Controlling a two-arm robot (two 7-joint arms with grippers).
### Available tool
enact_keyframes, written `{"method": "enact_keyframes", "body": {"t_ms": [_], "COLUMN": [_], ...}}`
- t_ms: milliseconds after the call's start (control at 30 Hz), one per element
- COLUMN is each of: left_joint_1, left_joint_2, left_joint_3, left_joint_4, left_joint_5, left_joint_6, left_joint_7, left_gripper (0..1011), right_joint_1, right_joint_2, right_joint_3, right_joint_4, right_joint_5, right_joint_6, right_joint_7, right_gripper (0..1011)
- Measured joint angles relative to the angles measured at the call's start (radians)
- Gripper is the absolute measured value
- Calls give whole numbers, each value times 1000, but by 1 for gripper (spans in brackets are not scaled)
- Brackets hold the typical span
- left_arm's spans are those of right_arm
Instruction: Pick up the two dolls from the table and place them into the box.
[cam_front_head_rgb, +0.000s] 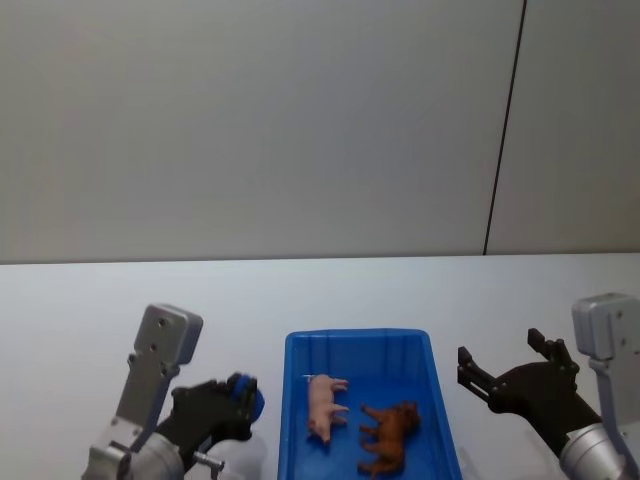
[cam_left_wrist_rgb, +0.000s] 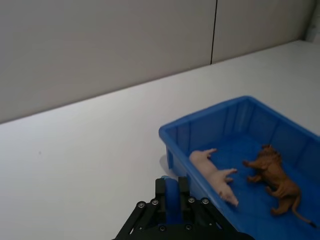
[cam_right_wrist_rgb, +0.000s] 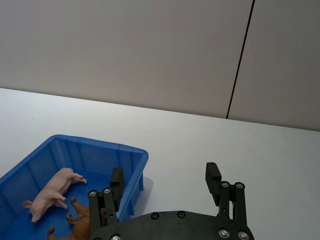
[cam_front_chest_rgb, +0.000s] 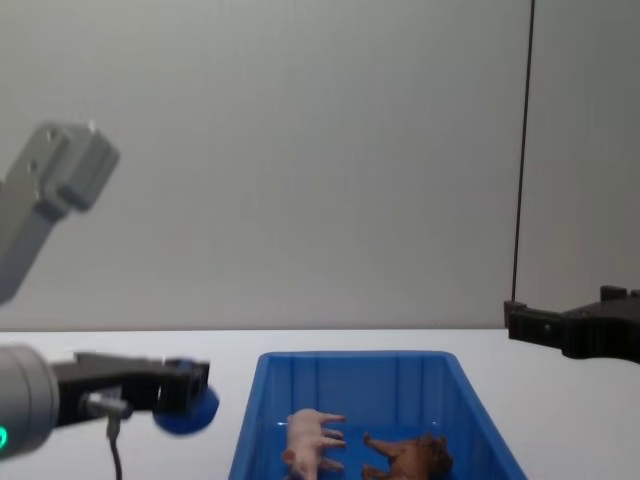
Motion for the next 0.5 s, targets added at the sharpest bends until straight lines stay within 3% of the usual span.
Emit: {"method": "enact_keyframes", "body": {"t_ms": [500], "left_joint_1": [-37], "left_joint_2": [-4], "left_joint_3": [-16], "left_joint_4": [-31], "left_joint_5": [-31], "left_joint_6": [-83], "left_joint_7": [-139], "left_gripper": [78], "right_joint_1": [0], "right_joint_2": [0], "right_joint_3": [0], "right_joint_4": [0], "right_joint_5": [0], "right_joint_6": [0], "right_joint_7": [0], "right_gripper": [1001]}}
